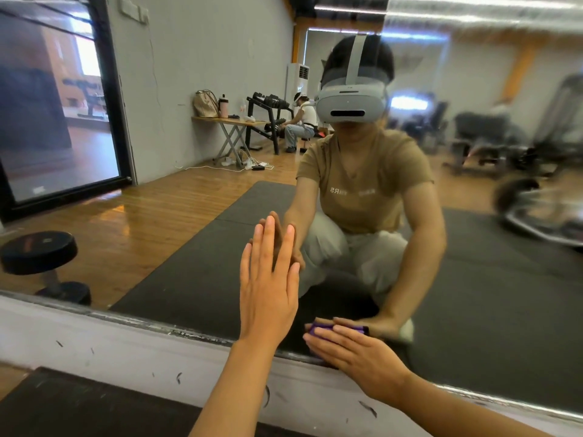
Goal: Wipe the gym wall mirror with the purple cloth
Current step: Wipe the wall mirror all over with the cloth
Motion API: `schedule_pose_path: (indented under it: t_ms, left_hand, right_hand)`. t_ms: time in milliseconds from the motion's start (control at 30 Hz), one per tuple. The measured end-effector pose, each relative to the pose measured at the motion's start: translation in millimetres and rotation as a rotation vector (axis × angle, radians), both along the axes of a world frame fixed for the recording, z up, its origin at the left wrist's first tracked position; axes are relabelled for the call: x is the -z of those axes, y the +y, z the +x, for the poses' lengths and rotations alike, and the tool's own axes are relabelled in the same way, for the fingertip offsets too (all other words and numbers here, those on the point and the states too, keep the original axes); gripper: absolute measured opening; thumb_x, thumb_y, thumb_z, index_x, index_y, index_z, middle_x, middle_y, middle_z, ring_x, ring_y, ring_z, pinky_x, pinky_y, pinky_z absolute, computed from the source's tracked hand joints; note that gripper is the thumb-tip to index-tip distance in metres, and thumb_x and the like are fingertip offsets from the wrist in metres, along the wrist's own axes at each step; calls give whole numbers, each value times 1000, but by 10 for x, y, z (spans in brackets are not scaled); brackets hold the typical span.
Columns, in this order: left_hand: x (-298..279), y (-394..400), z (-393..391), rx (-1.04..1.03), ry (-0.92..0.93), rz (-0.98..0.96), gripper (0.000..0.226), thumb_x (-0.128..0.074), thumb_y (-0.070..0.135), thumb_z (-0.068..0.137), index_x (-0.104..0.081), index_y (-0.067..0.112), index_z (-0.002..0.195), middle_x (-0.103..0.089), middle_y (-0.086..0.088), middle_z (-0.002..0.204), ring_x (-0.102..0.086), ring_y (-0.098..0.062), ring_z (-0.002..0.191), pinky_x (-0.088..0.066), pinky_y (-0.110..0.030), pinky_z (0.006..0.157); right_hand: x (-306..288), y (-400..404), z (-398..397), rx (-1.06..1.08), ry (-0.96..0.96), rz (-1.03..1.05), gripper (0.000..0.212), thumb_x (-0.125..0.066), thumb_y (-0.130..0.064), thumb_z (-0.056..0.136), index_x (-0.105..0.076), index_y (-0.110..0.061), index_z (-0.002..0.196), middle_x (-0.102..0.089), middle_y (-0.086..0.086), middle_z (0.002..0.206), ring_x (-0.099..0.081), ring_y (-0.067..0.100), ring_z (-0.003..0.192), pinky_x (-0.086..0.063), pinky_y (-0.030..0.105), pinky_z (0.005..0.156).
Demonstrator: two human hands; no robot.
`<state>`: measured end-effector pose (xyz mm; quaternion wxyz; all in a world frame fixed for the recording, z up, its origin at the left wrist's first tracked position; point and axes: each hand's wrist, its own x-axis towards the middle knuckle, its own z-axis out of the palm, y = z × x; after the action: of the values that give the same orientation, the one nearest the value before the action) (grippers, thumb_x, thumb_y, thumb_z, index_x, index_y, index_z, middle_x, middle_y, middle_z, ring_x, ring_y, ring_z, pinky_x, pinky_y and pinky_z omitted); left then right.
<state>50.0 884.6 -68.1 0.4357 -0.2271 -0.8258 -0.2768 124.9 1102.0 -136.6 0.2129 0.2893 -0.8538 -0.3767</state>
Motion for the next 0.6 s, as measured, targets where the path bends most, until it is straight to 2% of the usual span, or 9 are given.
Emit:
schedule_pose_path:
  t_ms: [67, 133, 233, 333, 467, 600]
  left_hand:
    - [-44, 11, 1, 12, 11, 1, 61, -39, 31, 104, -20, 16, 160, 5, 0, 170, 1, -20, 156, 0, -36, 126]
    - [-138, 36, -3, 17, 21, 5, 62, -37, 32, 104, -19, 15, 160, 6, -1, 170, 1, -21, 156, -1, -37, 126]
    - [-298, 58, -18, 22, 59, -25, 61, -36, 31, 104, -19, 14, 160, 5, -3, 170, 0, -22, 156, -2, -39, 126]
    - [-401, 51, -34, 33, 68, -42, 61, -35, 31, 105, -18, 15, 161, 2, -4, 170, -1, -21, 156, -3, -39, 126]
    - [-450, 10, -54, 4, 54, -68, 61, -32, 31, 105, -16, 17, 161, -7, -6, 170, -4, -21, 156, -4, -37, 125]
    - [-464, 13, -45, -23, 77, -88, 60, -33, 32, 104, -20, 14, 160, -13, -8, 169, -10, -23, 156, -12, -41, 123]
  right_hand:
    - [-144, 12, -12, -7, 66, -15, 131, -87, -32, 66, 3, -10, 159, 0, 5, 167, 7, 24, 154, 9, 39, 126]
    - [-363, -41, -54, -30, 145, -55, 116, -77, -30, 74, 0, -10, 159, 4, 6, 167, 8, 24, 155, 10, 39, 125]
    - [-833, -176, -163, -87, 288, -155, 82, -44, -28, 88, -7, -9, 160, 11, 7, 168, 9, 24, 156, 10, 39, 125]
    - [-1442, -236, -261, -125, 358, -208, 69, -40, -28, 94, -20, -10, 158, -2, 7, 168, -2, 24, 156, 4, 39, 127]
    - [-2264, -261, -304, -152, 473, -263, 60, -39, -27, 101, -28, -9, 157, -22, 9, 165, -19, 27, 153, -15, 43, 125]
    - [-3004, -274, -362, -141, 546, -352, 57, -32, -31, 105, -31, -7, 157, -27, 12, 164, -22, 31, 152, -18, 48, 123]
